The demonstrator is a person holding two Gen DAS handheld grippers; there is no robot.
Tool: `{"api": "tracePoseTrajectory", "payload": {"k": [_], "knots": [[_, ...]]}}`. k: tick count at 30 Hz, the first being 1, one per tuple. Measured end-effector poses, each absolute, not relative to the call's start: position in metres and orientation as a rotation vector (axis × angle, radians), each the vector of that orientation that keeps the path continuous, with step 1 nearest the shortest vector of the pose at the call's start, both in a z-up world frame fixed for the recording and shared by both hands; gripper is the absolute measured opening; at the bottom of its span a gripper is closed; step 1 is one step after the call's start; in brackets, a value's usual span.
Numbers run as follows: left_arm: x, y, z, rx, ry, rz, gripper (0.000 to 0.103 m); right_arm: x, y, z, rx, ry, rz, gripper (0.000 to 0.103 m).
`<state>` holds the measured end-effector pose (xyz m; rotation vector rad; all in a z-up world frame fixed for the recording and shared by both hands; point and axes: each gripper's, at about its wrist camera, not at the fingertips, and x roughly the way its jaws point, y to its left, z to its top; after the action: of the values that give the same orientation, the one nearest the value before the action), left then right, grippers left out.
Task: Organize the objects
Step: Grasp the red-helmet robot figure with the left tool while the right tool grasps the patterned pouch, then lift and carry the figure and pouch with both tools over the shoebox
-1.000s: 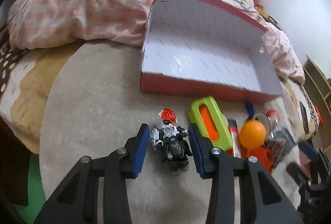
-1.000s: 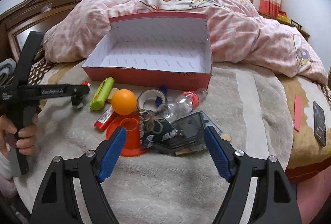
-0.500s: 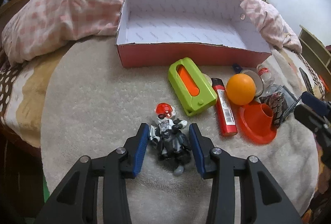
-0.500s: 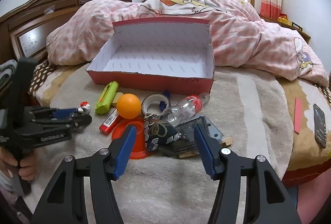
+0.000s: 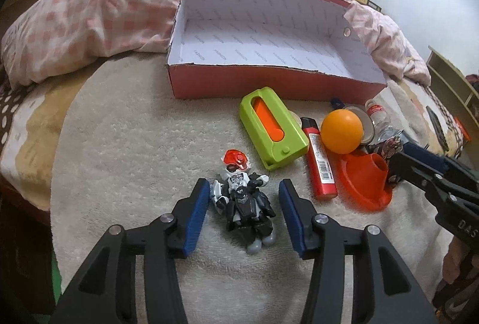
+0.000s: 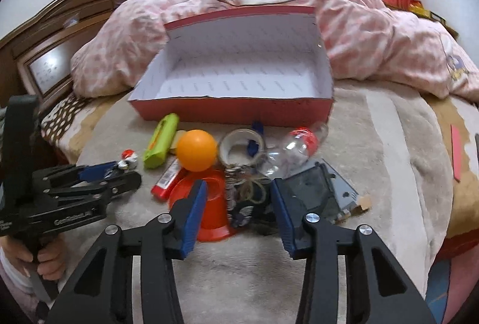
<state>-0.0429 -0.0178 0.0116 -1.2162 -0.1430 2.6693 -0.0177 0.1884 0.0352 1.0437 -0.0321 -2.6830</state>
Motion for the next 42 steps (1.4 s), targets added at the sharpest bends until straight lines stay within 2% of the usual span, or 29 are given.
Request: {"api": "tracePoseTrajectory", "payload": {"k": [3,12,14,16,18,20,22,26,42], "knots": [[-0.043,-0.018,0.011,-1.213,-0.159,2.668,0.051,-0.018,0.194,0.034,1.047,-0.09,-2.688,0.045],[-0.044,-0.015,0.011,-1.209,-0.162,2.673,0.056,-0.025,0.191,0.026,1.06,-0.088,-2.697,0.045],[-0.044,-0.013,0.011,-1.208,-0.149,2.678,0.056,-0.025,0.192,0.026,1.063,-0.097,-2.706,0.038],[-0.043,-0.013,0.011,-1.206,-0.138,2.682,0.056,-0.024,0.196,0.025,1.062,-0.133,-2.707,0.036],[-0.042,-0.013,0.011,-1.203,-0.135,2.688,0.054,-0.022,0.197,0.026,1.058,-0.161,-2.711,0.035],[-0.041,-0.014,0.012,-1.208,-0.132,2.712,0.041,-0.02,0.197,0.027,1.052,-0.174,-2.713,0.033],[-0.041,-0.019,0.012,-1.212,-0.161,2.717,0.038,-0.016,0.197,0.029,1.044,-0.185,-2.709,0.033],[-0.037,-0.025,0.015,-1.206,-0.209,2.713,0.037,-0.011,0.198,0.031,1.034,-0.199,-2.71,0.033],[-0.016,-0.011,0.047,-1.08,-0.161,2.689,0.037,0.01,0.19,0.052,0.93,-0.182,-2.694,0.033]]}}
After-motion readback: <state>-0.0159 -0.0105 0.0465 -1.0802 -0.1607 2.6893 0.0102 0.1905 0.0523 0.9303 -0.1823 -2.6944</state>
